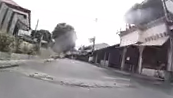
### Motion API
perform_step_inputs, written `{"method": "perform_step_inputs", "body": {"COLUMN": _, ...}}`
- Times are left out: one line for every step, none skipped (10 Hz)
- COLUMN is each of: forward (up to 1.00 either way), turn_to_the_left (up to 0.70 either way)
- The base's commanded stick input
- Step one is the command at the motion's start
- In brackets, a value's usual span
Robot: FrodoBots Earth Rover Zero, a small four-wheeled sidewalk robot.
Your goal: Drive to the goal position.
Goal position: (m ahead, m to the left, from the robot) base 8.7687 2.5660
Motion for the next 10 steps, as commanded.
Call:
{"method": "perform_step_inputs", "body": {"forward": 0.70, "turn_to_the_left": 0.00}}
{"method": "perform_step_inputs", "body": {"forward": 0.70, "turn_to_the_left": 0.00}}
{"method": "perform_step_inputs", "body": {"forward": 0.70, "turn_to_the_left": 0.00}}
{"method": "perform_step_inputs", "body": {"forward": 0.70, "turn_to_the_left": 0.00}}
{"method": "perform_step_inputs", "body": {"forward": 0.70, "turn_to_the_left": 0.00}}
{"method": "perform_step_inputs", "body": {"forward": 0.70, "turn_to_the_left": 0.00}}
{"method": "perform_step_inputs", "body": {"forward": 0.70, "turn_to_the_left": 0.00}}
{"method": "perform_step_inputs", "body": {"forward": 0.70, "turn_to_the_left": 0.00}}
{"method": "perform_step_inputs", "body": {"forward": 0.70, "turn_to_the_left": 0.00}}
{"method": "perform_step_inputs", "body": {"forward": 0.70, "turn_to_the_left": 0.00}}
